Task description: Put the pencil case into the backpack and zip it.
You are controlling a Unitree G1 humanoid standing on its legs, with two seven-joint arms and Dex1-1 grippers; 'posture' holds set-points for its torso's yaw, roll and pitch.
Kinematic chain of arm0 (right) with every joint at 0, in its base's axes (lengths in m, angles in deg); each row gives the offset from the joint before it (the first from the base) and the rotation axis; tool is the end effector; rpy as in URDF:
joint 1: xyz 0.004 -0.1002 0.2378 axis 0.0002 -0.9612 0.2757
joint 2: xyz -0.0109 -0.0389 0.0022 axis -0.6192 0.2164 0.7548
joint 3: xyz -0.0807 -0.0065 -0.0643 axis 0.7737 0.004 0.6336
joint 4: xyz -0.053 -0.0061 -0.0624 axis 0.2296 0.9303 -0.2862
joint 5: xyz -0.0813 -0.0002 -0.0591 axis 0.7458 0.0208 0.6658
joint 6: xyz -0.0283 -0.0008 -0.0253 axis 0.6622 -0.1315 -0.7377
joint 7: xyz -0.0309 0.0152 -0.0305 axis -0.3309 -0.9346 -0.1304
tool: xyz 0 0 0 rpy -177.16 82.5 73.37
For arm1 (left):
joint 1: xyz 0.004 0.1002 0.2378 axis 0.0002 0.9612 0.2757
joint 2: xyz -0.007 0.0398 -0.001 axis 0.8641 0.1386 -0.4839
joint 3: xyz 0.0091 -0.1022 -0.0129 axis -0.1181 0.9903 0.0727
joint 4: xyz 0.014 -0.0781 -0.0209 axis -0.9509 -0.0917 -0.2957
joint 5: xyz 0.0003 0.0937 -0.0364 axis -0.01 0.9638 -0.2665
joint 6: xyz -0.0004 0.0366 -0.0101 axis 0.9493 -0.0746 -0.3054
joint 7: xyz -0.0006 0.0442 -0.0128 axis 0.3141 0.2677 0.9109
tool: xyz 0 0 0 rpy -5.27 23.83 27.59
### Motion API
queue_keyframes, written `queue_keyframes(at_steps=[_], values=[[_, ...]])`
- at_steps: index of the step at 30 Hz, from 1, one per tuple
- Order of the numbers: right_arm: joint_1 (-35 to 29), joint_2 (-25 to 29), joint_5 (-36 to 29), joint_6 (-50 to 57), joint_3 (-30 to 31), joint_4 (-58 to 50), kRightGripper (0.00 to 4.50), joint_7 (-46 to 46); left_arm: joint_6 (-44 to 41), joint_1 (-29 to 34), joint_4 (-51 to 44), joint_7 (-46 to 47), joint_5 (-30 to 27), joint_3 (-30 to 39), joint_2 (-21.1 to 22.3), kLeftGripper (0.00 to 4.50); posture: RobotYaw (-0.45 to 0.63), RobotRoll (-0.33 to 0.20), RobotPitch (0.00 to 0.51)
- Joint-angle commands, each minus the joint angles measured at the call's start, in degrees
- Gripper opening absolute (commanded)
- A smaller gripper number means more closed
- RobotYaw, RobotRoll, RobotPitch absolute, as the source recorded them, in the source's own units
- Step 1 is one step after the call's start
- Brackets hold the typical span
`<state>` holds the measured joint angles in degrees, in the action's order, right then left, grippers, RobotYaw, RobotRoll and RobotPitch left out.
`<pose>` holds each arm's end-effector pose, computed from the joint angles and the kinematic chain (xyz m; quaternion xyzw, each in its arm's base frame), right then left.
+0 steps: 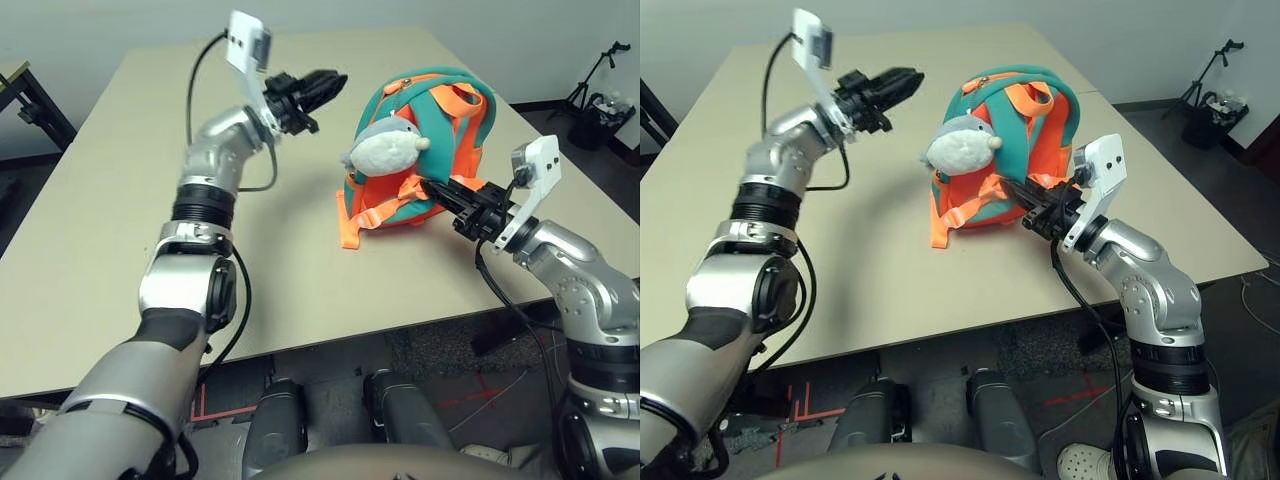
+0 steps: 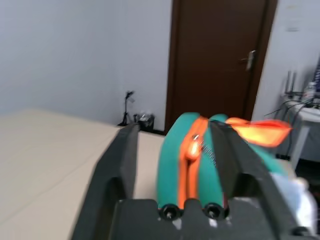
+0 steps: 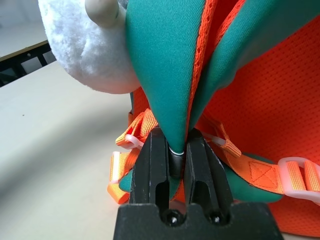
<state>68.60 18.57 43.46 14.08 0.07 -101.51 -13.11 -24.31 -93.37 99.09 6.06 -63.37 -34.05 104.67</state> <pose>0.2415 -0.2169 0.1503 0.0535 0.0028 0.3506 0.9350 0.3513 0.1669 0.2573 -0.0826 -0.1314 -0.5104 0.8458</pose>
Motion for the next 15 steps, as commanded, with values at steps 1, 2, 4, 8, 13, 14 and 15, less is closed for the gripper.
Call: queue_keyframes(at_steps=[1, 2, 4, 8, 13, 14, 15], values=[[0.53, -0.25, -0.39, -0.57, 1.41, -0.33, 0.10, 1.08, -9.07, 2.40, -11.10, -2.54, -4.34, -2.49, 1.50, 4.14, -0.16, 0.000, 0.057], [0.55, -0.24, -0.38, -0.60, 1.46, -0.26, 0.10, 1.11, -10.96, 3.35, -14.44, -3.27, -4.96, -3.76, 1.91, 4.46, -0.16, 0.000, 0.056], [0.60, -0.21, -0.37, -0.67, 1.51, -0.15, 0.10, 1.14, -12.84, 5.45, -19.58, -4.44, -4.06, -7.31, 3.10, 4.50, -0.16, 0.000, 0.056], [0.76, -0.27, -0.29, -0.84, 1.77, 0.07, 0.10, 1.07, -13.69, 8.98, -24.96, -5.04, -2.36, -12.75, 3.82, 4.50, -0.16, 0.000, 0.054], [0.92, -0.36, -0.20, -1.06, 2.13, 0.29, 0.10, 1.00, -13.03, 10.81, -25.81, -4.14, -1.25, -15.53, 3.31, 4.50, -0.16, 0.000, 0.052], [0.95, -0.37, -0.17, -1.13, 2.19, 0.37, 0.10, 1.01, -12.56, 11.12, -25.53, -4.07, -0.62, -16.14, 3.29, 4.50, -0.16, 0.000, 0.049], [0.95, -0.37, -0.14, -1.19, 2.24, 0.41, 0.10, 1.03, -11.90, 11.38, -25.22, -4.03, -0.01, -16.69, 3.27, 4.50, -0.17, 0.000, 0.048]])
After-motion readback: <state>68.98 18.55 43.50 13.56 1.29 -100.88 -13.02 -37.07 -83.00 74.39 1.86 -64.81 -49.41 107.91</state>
